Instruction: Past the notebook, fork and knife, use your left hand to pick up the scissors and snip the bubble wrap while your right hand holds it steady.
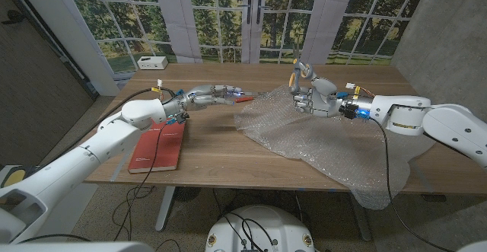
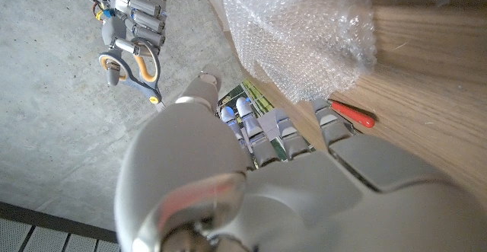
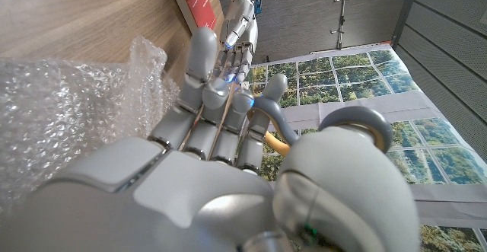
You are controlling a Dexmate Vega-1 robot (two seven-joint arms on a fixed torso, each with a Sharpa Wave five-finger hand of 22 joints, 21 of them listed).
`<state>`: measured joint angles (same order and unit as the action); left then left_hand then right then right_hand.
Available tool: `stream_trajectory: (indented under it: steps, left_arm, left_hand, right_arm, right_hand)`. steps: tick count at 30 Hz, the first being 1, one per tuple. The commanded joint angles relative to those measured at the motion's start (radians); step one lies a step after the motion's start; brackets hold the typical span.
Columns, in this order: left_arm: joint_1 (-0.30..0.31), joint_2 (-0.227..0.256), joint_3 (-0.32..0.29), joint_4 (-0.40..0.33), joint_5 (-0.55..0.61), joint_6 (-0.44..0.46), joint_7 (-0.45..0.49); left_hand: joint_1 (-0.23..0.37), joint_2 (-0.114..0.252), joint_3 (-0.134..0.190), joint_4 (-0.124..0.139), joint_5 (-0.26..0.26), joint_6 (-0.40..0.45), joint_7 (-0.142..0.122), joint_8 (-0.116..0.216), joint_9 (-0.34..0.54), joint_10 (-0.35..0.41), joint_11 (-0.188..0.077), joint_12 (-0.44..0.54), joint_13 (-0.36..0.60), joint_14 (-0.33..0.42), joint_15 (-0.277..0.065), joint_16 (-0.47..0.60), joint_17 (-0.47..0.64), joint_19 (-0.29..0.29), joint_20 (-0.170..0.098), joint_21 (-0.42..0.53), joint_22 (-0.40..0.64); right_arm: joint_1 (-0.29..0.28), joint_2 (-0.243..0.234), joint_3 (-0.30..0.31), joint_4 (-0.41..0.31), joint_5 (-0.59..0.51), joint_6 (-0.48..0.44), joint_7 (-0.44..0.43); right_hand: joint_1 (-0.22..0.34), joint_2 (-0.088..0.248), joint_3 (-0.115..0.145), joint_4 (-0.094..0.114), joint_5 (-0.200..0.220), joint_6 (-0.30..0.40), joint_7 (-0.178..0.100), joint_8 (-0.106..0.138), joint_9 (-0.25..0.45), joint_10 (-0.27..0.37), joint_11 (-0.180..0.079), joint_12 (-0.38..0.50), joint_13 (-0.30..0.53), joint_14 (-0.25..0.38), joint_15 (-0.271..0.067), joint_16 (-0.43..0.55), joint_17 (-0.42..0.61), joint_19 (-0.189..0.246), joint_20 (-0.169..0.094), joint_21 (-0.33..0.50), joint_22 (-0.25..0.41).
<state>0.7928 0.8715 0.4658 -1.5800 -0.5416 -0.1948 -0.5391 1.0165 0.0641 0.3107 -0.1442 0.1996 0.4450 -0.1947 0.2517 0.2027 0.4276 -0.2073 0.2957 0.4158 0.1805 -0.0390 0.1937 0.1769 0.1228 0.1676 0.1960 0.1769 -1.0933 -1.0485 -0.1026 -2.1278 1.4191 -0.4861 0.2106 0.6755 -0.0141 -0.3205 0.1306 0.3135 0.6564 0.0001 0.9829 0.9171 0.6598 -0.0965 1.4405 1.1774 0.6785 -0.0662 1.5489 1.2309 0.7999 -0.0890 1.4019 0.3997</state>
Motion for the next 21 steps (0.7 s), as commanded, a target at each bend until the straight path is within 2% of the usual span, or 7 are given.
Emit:
stream_trajectory:
  steps: [1, 8, 10, 15, 21]
  left_arm:
    - [0.006, 0.015, 0.017, -0.024, 0.111, -0.001, 0.1]
    - [-0.005, 0.019, 0.026, -0.013, 0.125, -0.001, 0.092]
    - [-0.012, 0.02, 0.031, -0.004, 0.127, -0.007, 0.076]
    - [-0.022, 0.027, 0.035, 0.009, 0.149, -0.014, 0.074]
    - [-0.017, 0.031, 0.03, 0.015, 0.158, -0.03, 0.086]
  left_hand:
    - [-0.026, -0.012, -0.019, 0.01, -0.006, 0.004, -0.012, -0.006, 0.002, 0.004, -0.006, -0.006, -0.003, -0.008, -0.063, -0.001, 0.004, -0.003, -0.008, -0.002, 0.0]
    - [-0.052, -0.035, -0.049, 0.02, 0.001, 0.016, -0.023, -0.012, 0.003, -0.016, -0.006, -0.024, -0.008, -0.043, -0.069, -0.008, 0.003, -0.01, -0.018, -0.003, 0.0]
    - [-0.061, -0.052, -0.067, 0.022, 0.012, 0.004, -0.024, -0.023, 0.003, -0.039, -0.005, -0.037, -0.011, -0.059, -0.065, -0.01, 0.003, -0.011, -0.02, -0.003, 0.0]
    - [-0.075, -0.089, -0.099, 0.025, 0.034, 0.016, -0.025, -0.027, 0.002, -0.065, -0.004, -0.054, -0.019, -0.074, -0.07, -0.008, 0.005, -0.013, -0.028, -0.004, -0.001]
    - [-0.078, -0.119, -0.123, 0.024, 0.061, 0.024, -0.026, -0.033, -0.001, -0.074, -0.005, -0.062, -0.028, -0.09, -0.079, -0.01, 0.005, -0.01, -0.04, -0.003, -0.001]
  right_arm:
    - [0.001, -0.001, -0.002, 0.003, 0.004, -0.002, 0.0]
    - [0.015, 0.004, -0.014, 0.011, 0.001, -0.006, 0.002]
    - [0.021, 0.006, -0.019, 0.014, 0.002, -0.009, 0.003]
    - [0.04, 0.01, -0.034, 0.024, 0.0, -0.017, 0.005]
    - [0.058, 0.014, -0.048, 0.028, -0.006, -0.021, 0.002]
  right_hand:
    - [0.012, 0.002, -0.003, 0.001, -0.001, 0.011, 0.006, 0.008, 0.008, 0.007, 0.0, 0.001, 0.003, 0.003, -0.142, -0.002, 0.003, -0.006, -0.021, 0.007, -0.002]
    - [0.013, 0.003, -0.002, 0.002, -0.001, 0.011, 0.004, 0.008, 0.007, 0.007, 0.001, 0.001, 0.005, 0.003, -0.142, -0.002, 0.003, -0.007, -0.022, 0.013, -0.005]
    - [0.014, 0.005, -0.002, 0.002, -0.001, 0.011, 0.007, 0.01, 0.008, 0.008, -0.002, -0.002, 0.003, 0.003, -0.142, -0.002, 0.003, -0.008, -0.022, 0.016, -0.007]
    - [0.014, 0.005, -0.002, 0.002, -0.002, 0.014, 0.006, 0.008, 0.003, 0.008, -0.004, -0.003, 0.003, 0.003, -0.142, -0.002, 0.003, -0.008, -0.022, 0.019, -0.012]
    - [0.018, 0.005, -0.002, 0.001, -0.002, 0.014, 0.006, 0.01, 0.006, 0.007, -0.001, -0.002, 0.008, 0.003, -0.142, -0.002, 0.003, -0.009, -0.022, 0.024, -0.016]
